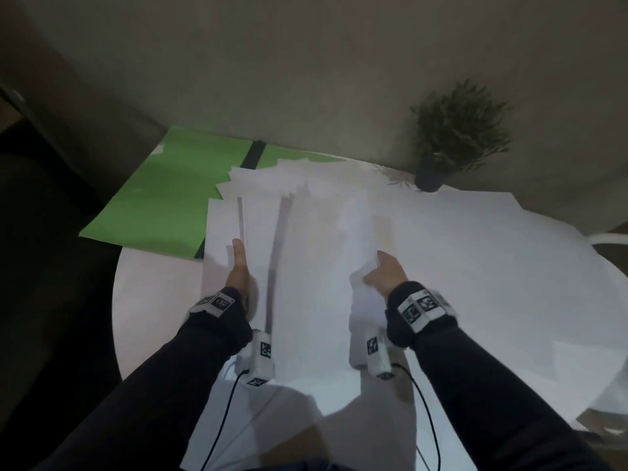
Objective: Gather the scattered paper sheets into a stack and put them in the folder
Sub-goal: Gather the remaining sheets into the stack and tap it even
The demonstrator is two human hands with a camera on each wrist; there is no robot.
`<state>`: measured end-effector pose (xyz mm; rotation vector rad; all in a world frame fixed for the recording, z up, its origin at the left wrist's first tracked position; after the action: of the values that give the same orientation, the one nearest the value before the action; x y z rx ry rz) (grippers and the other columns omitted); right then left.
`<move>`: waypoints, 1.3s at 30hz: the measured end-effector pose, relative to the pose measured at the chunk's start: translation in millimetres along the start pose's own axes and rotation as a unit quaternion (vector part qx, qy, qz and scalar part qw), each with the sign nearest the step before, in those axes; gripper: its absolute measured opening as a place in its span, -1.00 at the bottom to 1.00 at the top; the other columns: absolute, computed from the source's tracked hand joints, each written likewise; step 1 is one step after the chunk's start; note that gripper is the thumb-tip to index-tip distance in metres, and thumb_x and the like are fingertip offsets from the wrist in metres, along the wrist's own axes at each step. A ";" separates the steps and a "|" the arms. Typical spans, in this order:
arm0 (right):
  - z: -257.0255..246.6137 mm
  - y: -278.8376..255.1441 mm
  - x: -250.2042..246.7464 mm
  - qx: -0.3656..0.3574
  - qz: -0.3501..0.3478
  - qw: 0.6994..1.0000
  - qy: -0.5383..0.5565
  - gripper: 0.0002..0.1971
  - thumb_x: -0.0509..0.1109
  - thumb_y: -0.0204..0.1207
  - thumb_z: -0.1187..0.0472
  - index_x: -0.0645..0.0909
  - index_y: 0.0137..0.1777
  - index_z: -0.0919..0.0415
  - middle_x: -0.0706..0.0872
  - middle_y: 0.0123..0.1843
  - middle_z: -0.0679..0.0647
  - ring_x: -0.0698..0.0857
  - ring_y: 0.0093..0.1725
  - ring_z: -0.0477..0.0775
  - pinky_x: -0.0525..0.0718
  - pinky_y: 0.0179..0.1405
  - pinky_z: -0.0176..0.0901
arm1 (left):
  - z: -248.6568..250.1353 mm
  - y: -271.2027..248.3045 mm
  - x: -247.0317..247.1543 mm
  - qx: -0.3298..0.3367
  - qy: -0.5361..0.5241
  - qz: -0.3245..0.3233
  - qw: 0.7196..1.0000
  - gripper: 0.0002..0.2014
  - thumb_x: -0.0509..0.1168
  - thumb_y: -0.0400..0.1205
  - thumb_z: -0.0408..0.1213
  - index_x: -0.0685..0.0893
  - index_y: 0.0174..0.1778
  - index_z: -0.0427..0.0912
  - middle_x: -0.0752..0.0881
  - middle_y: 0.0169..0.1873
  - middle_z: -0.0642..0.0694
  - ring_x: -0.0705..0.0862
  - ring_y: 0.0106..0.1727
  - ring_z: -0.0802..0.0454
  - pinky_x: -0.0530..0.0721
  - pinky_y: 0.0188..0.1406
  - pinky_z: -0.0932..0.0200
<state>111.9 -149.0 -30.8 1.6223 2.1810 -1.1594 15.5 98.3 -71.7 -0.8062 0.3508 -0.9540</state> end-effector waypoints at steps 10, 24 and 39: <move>-8.8 -6.9 24.7 -0.052 -0.072 0.996 0.005 -0.44 0.15 0.37 0.65 0.50 0.34 0.27 0.59 0.04 0.11 0.56 0.05 0.14 0.53 0.00 -0.15 | 11.6 2.6 -0.3 0.100 0.119 -0.060 0.986 -0.63 0.29 0.47 -0.68 0.58 0.18 -0.37 0.70 -0.02 -0.31 0.64 0.19 -0.40 0.57 0.29 -0.22; -56.4 -42.4 -48.1 -0.161 0.129 0.922 0.329 -0.72 0.46 0.46 0.41 0.58 0.10 0.13 0.72 -0.05 -0.06 0.71 -0.03 -0.02 0.67 0.00 -0.31 | 105.6 -84.4 37.0 0.328 0.096 -0.151 0.928 -0.64 0.42 0.46 -0.56 0.62 0.07 -0.09 0.78 -0.14 0.11 0.75 -0.07 0.11 0.70 0.10 0.11; -91.5 -52.5 -65.5 -0.277 0.177 0.873 0.361 -0.37 0.58 0.36 0.26 0.32 0.35 0.02 0.60 0.25 -0.06 0.61 0.31 0.00 0.59 0.32 -0.14 | 115.4 -94.1 49.7 0.394 0.032 -0.103 0.913 -0.64 0.49 0.44 -0.42 0.61 0.03 0.04 0.74 0.00 0.08 0.72 0.05 0.15 0.66 0.09 0.21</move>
<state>117.6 -140.0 92.9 2.2184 2.1075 0.2339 56.3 78.9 78.6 -0.0672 -0.0834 -1.1987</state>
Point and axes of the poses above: each hand's wrist, its own y-axis towards the middle knuckle, its own x-axis out of the palm, z = x × y, the point moved 5 cm from there along y, towards the middle knuckle
